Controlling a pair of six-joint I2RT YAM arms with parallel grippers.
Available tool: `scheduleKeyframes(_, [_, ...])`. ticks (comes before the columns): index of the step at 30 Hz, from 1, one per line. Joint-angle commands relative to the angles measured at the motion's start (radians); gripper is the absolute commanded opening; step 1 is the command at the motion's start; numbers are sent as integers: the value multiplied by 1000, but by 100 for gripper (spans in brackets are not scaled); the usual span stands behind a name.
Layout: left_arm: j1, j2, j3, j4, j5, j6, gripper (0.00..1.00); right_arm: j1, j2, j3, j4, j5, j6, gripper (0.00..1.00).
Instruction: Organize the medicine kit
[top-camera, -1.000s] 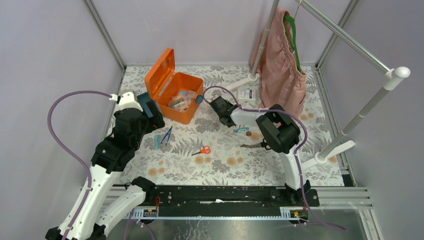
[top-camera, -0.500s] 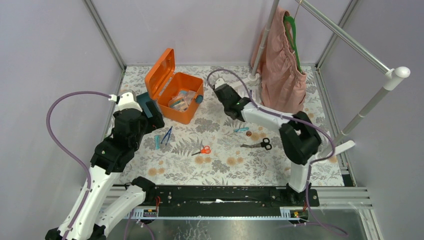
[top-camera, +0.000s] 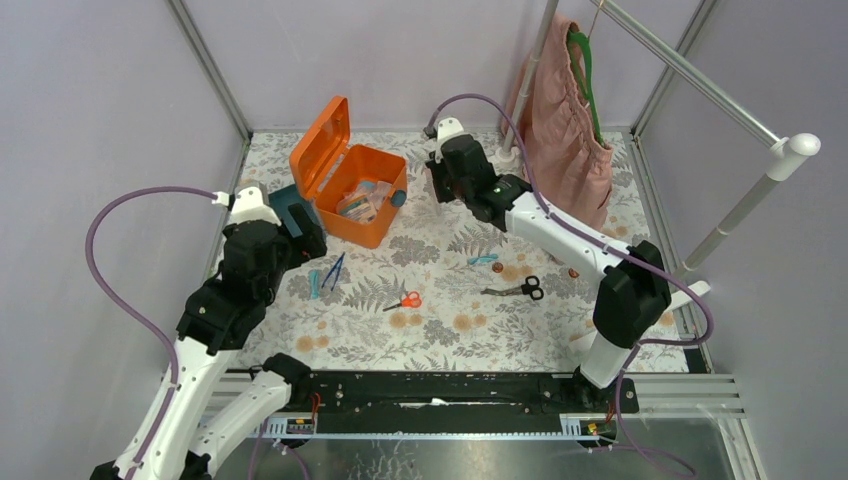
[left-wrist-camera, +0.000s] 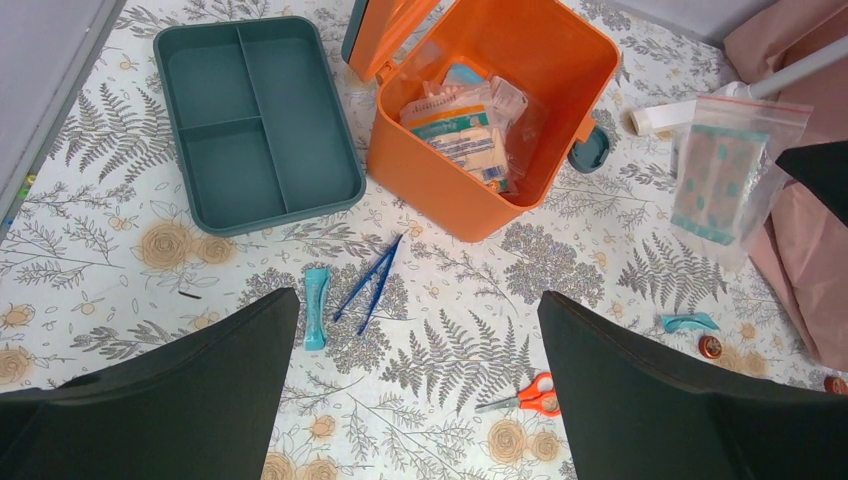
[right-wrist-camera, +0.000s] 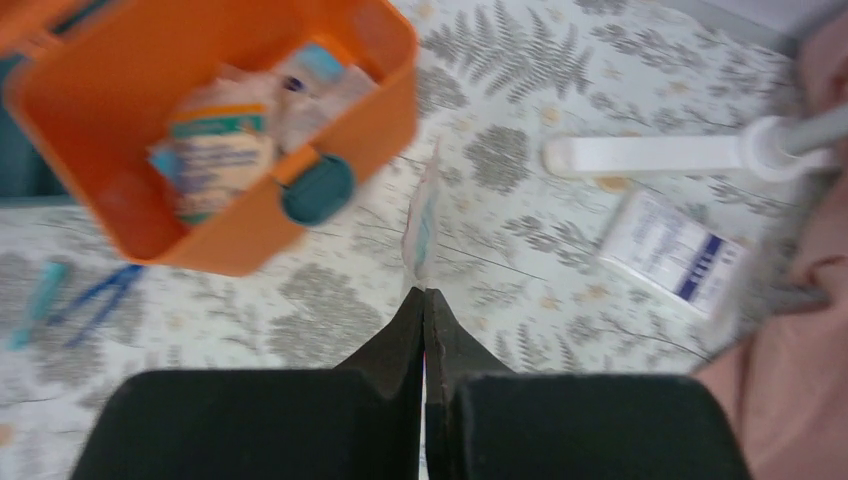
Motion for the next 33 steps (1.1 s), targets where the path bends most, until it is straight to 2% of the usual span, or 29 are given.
scheduleKeyframes(1, [-2, -15, -1, 13, -14, -11, 99, -3, -19, 97, 46, -204, 156, 0])
scheduleKeyframes(11, [-3, -14, -20, 23, 4, -29, 99, -3, 159, 254, 257, -464, 467, 0])
scheduleKeyframes(17, [-3, -30, -26, 18, 4, -34, 99, 0, 358, 455, 293, -503, 563, 1])
scheduleKeyframes(18, [-3, -32, -26, 18, 3, -36, 99, 0, 402, 521, 266, -494, 548, 7])
scheduleKeyframes(19, [-3, -32, -27, 18, 3, -39, 99, -1, 456, 600, 200, -484, 520, 18])
scheduleKeyframes(21, [-3, -31, -27, 17, 10, -39, 99, -3, 545, 764, 70, -460, 449, 26])
scheduleKeyframes(22, [-3, -31, -25, 14, 12, -39, 99, -3, 558, 796, 37, -435, 421, 29])
scheduleKeyframes(27, [-3, -43, -35, 9, -2, -37, 99, -16, 374, 567, 104, -329, 326, 35])
scheduleKeyframes(33, [-3, -19, -43, 42, 57, -9, 99, -52, 106, 247, 38, -212, 182, 43])
